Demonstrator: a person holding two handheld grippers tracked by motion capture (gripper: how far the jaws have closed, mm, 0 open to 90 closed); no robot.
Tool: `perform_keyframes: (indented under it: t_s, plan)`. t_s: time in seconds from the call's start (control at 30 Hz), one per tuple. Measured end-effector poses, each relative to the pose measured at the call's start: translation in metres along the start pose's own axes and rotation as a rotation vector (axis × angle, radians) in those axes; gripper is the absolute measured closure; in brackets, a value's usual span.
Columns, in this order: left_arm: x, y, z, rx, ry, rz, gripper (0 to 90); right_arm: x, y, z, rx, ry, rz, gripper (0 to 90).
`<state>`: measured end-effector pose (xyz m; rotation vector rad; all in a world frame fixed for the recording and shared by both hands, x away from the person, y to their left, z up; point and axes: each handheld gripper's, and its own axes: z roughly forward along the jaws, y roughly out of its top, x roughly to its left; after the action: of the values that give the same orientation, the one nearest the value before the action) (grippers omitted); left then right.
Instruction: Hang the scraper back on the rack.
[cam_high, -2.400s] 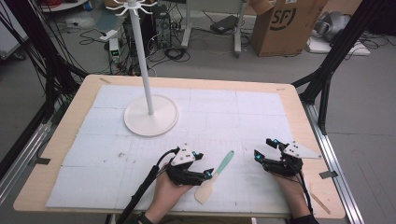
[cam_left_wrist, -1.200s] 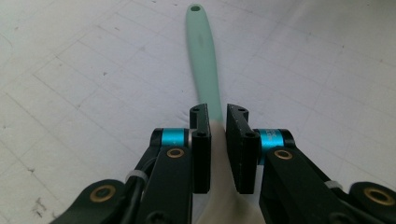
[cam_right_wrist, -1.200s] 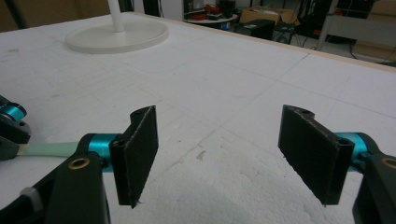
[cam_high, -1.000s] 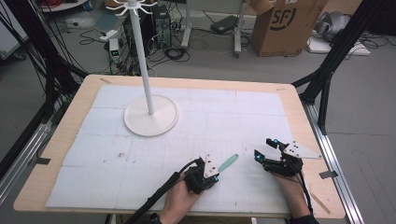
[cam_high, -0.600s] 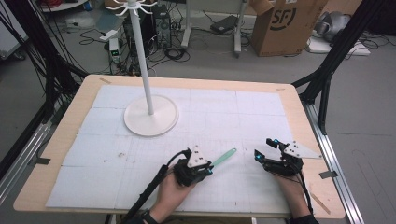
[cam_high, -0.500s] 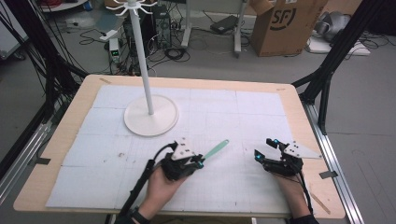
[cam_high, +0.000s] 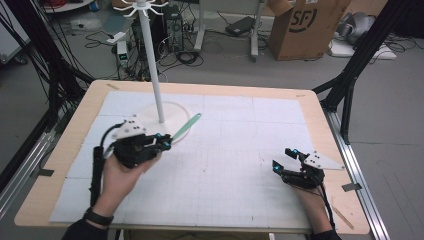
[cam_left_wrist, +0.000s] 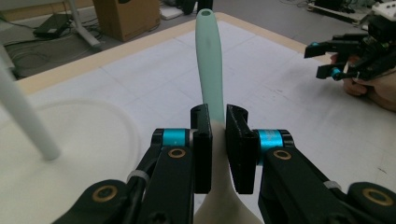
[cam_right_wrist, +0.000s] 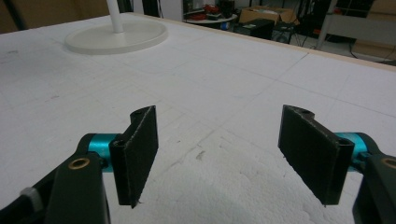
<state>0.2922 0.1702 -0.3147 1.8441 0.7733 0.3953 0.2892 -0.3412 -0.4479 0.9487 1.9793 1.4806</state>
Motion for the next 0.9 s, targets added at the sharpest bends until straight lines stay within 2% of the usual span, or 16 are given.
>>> perform_keyframes:
  t_s: [0.17, 0.37, 0.5, 0.73, 0.9]
  plan:
    - [0.022, 0.023, -0.031, -0.010, 0.039, 0.007, 81.3, 0.000, 0.000, 0.000, 0.000, 0.000, 0.000, 28.4]
    - [0.042, 0.055, -0.061, -0.014, 0.044, 0.040, 81.3, 0.000, 0.000, 0.000, 0.001, 0.000, 0.002, 28.4]
    - [0.053, 0.078, -0.080, -0.036, 0.041, 0.069, 81.3, 0.000, 0.000, 0.000, 0.001, 0.001, 0.002, 28.4]
    - [0.072, 0.106, -0.105, -0.093, 0.003, 0.074, 81.3, 0.000, 0.000, 0.000, 0.002, 0.001, 0.002, 28.4]
    - [0.085, 0.121, -0.123, -0.135, 0.019, 0.067, 81.3, 0.000, 0.000, 0.000, 0.002, 0.002, 0.003, 28.4]
